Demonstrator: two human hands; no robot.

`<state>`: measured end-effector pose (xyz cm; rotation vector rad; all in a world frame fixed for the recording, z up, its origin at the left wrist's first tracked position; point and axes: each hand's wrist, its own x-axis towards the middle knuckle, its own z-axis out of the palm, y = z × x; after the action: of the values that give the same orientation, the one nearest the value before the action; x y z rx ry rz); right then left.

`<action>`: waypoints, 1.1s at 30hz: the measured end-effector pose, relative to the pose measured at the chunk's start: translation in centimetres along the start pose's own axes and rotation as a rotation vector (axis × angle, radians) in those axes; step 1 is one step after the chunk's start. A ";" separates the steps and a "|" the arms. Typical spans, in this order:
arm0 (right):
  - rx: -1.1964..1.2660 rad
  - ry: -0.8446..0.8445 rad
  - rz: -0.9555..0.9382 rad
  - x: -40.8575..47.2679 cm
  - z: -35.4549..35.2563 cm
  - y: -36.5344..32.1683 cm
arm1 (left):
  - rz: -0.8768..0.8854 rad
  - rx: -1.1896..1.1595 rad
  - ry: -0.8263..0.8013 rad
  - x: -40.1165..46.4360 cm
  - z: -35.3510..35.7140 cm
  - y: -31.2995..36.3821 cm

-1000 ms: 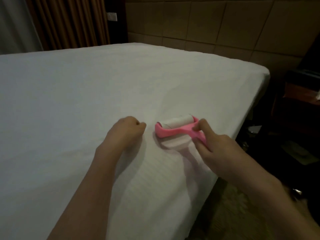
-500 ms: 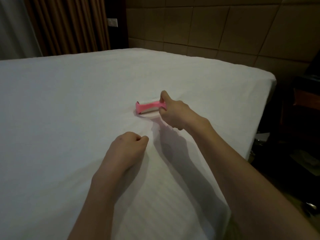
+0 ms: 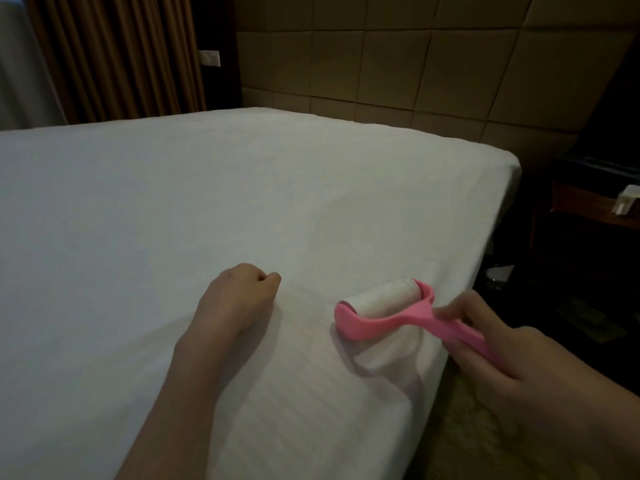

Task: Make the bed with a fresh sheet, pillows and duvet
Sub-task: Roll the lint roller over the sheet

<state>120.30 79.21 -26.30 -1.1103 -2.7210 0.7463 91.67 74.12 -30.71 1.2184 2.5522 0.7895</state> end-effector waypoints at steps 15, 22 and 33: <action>-0.071 0.164 -0.081 21.8 2.2 -7.0 | -0.012 -0.062 -0.011 0.1 0.0 -0.2; -0.070 0.136 0.009 30.0 1.9 -10.5 | -0.043 -0.221 -0.083 0.6 -0.3 -0.9; -0.223 0.115 -0.127 22.5 1.1 -8.0 | 0.002 -0.078 -0.063 0.5 -0.4 -0.4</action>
<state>98.65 89.21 -25.20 -0.9731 -2.7943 0.3563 90.97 74.16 -30.56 1.2029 2.4465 0.8300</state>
